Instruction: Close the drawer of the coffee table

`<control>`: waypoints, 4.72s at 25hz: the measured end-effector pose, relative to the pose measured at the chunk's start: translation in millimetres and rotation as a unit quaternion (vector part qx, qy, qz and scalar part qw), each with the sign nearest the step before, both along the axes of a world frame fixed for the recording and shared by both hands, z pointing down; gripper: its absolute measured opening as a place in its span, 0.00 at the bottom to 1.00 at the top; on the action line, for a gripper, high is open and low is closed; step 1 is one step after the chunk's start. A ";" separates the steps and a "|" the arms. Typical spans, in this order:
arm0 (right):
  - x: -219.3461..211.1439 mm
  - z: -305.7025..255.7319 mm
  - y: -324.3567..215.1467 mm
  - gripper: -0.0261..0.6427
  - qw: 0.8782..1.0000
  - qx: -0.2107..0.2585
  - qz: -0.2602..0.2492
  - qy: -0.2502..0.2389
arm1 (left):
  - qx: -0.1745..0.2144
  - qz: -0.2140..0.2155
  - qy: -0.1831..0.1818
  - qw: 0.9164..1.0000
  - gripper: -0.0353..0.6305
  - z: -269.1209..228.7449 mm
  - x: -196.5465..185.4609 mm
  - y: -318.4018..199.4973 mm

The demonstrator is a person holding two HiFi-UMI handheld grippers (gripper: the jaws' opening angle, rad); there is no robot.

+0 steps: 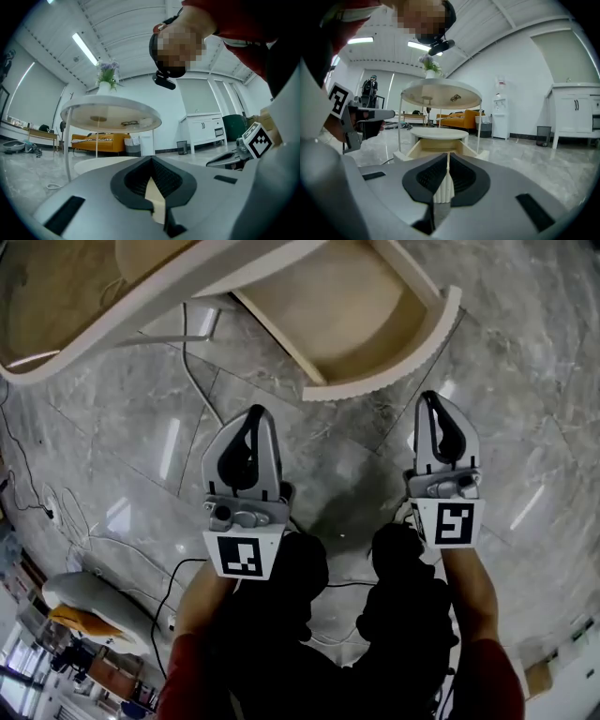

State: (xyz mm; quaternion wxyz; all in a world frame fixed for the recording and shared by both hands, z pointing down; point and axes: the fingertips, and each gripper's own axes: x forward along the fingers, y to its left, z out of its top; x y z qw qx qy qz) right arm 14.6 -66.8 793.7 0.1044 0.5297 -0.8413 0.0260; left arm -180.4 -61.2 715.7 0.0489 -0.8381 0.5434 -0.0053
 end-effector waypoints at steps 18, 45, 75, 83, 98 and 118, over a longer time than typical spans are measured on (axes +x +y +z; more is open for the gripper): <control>1.6 86.2 18.3 0.08 0.998 -0.015 -0.016 -0.063 | -0.062 -0.061 0.010 0.996 0.07 104.7 -20.3 7.9; -30.7 112.7 -26.5 0.57 0.995 -0.020 -0.095 -0.003 | -0.069 -0.037 -0.003 0.997 0.07 118.9 -17.4 25.7; -111.9 110.4 -135.9 0.57 0.995 -0.002 -0.101 -0.016 | -0.059 -0.056 0.008 0.997 0.07 109.4 -40.1 4.7; -132.9 110.7 -161.3 0.57 0.995 0.002 -0.103 -0.015 | -0.058 -0.057 0.006 0.997 0.07 108.9 -41.5 4.9; -151.6 111.4 -185.4 0.57 0.995 -0.003 -0.101 -0.015 | -0.056 -0.057 0.002 0.997 0.07 108.9 -42.7 3.4; -129.7 136.0 -144.0 0.57 0.993 -0.054 -0.091 -0.047 | -0.059 -0.067 0.011 0.996 0.07 113.8 -36.7 -3.3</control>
